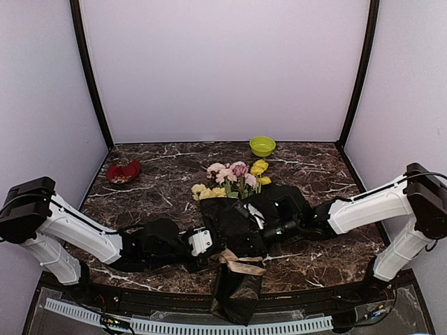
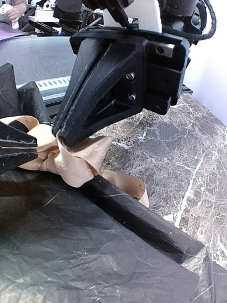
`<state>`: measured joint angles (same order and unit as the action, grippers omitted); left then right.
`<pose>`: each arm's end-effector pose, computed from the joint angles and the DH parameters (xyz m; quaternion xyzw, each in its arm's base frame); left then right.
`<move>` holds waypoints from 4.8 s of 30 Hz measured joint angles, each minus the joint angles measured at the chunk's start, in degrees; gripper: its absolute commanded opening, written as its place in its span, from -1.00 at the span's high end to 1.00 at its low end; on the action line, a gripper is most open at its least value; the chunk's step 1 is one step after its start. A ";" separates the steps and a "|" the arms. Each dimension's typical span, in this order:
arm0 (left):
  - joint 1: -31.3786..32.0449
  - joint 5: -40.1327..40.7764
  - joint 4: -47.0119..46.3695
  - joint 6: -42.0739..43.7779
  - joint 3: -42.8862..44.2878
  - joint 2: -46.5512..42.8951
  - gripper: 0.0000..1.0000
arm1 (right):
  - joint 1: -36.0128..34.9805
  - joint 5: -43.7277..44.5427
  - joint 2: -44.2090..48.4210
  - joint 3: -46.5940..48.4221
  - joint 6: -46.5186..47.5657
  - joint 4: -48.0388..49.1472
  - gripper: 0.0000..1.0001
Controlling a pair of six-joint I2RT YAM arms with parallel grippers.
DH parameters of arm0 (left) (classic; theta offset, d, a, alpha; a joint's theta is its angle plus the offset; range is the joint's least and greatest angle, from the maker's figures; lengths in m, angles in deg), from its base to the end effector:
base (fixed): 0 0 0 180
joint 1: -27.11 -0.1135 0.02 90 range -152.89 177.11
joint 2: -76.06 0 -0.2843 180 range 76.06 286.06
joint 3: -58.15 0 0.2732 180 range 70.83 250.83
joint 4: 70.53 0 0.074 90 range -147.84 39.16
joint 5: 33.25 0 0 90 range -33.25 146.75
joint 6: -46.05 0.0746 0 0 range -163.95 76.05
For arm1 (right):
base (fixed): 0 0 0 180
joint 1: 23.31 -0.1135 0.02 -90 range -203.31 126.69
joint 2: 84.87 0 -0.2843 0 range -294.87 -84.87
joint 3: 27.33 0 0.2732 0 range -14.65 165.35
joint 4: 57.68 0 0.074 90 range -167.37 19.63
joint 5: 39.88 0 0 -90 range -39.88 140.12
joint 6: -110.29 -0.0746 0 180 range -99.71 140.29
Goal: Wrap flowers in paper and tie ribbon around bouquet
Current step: Cross the half-tied ribbon over the folded bouquet.
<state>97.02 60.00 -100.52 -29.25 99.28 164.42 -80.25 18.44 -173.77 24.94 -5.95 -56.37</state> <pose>0.1205 -0.3171 0.1531 0.5292 0.6065 -0.2545 0.5360 0.1559 0.3113 0.1553 -0.3471 0.7909 0.4746 0.1695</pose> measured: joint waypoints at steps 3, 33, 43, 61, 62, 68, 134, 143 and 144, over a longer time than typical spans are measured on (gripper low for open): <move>0.00 -0.17 -0.02 -0.44 -0.81 -0.20 1.00 | 0.00 0.17 0.09 0.00 0.00 -0.22 1.00; 0.00 -2.36 -5.55 -1.97 -2.56 -1.42 1.00 | 0.00 -7.28 -6.80 3.54 1.14 1.99 0.63; 0.00 -2.89 -5.92 -2.19 -2.56 -1.36 1.00 | -0.17 -7.19 -9.42 3.85 0.87 2.45 0.42; -0.04 -2.93 -7.32 -3.41 -3.23 -0.31 1.00 | -0.63 -5.81 -9.25 3.30 -2.27 5.92 1.00; -0.04 -2.80 -7.37 -3.43 -3.39 -0.31 1.00 | -0.55 -5.57 -8.50 3.06 -2.19 5.60 1.00; -0.04 -2.25 -8.41 -3.87 -3.87 -0.46 1.00 | -0.26 -4.17 -4.74 1.53 -1.86 5.01 1.00; -1.95 -3.50 -3.65 -12.26 -6.95 -15.56 -0.15 | -0.63 -7.58 -1.36 -1.79 1.81 5.62 0.98; -7.58 -6.86 1.92 -14.75 -6.75 -10.32 -0.20 | -0.28 -8.70 -1.36 -1.81 3.58 3.65 0.96; -7.96 -7.93 2.64 -14.32 -6.14 -9.42 -0.23 | -0.26 -8.79 -1.36 -1.79 3.69 3.39 0.96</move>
<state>89.06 52.06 -97.87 -43.57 93.14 155.00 -80.52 9.66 -175.13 23.15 -2.26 -52.98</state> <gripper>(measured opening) 0.575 0.020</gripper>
